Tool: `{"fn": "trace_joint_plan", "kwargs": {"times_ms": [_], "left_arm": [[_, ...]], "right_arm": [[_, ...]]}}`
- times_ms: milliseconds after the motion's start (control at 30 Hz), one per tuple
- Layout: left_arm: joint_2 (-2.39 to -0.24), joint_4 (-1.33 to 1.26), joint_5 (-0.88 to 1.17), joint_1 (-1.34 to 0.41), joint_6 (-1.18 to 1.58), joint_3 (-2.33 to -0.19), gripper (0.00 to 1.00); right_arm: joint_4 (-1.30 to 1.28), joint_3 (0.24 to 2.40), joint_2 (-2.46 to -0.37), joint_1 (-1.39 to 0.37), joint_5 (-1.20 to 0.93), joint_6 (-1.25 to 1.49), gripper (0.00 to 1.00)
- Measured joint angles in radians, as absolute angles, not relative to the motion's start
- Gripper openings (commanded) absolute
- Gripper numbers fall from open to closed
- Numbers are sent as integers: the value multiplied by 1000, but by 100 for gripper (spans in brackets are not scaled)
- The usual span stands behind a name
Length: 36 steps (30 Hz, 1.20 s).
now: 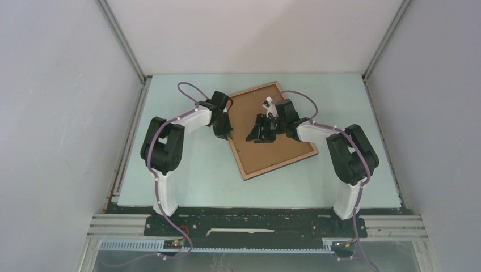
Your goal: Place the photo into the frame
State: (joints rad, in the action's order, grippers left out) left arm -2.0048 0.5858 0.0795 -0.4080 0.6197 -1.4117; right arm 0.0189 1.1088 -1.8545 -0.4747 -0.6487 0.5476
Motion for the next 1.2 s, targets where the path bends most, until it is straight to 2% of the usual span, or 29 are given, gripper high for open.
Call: {"fn": "trace_joint_plan", "kwargs": {"times_ms": [267, 767, 1200], "left_arm": [[-2009, 585, 101, -403, 598, -1419, 0], [-2009, 514, 129, -386, 550, -1414, 0], [-2014, 492, 200, -356, 586, -1398, 0]], "right_arm": [[-30, 1206, -1908, -508, -632, 549, 60], [-5, 1243, -2040, -542, -630, 661, 41], [-121, 1446, -2185, -585, -648, 648, 41]]}}
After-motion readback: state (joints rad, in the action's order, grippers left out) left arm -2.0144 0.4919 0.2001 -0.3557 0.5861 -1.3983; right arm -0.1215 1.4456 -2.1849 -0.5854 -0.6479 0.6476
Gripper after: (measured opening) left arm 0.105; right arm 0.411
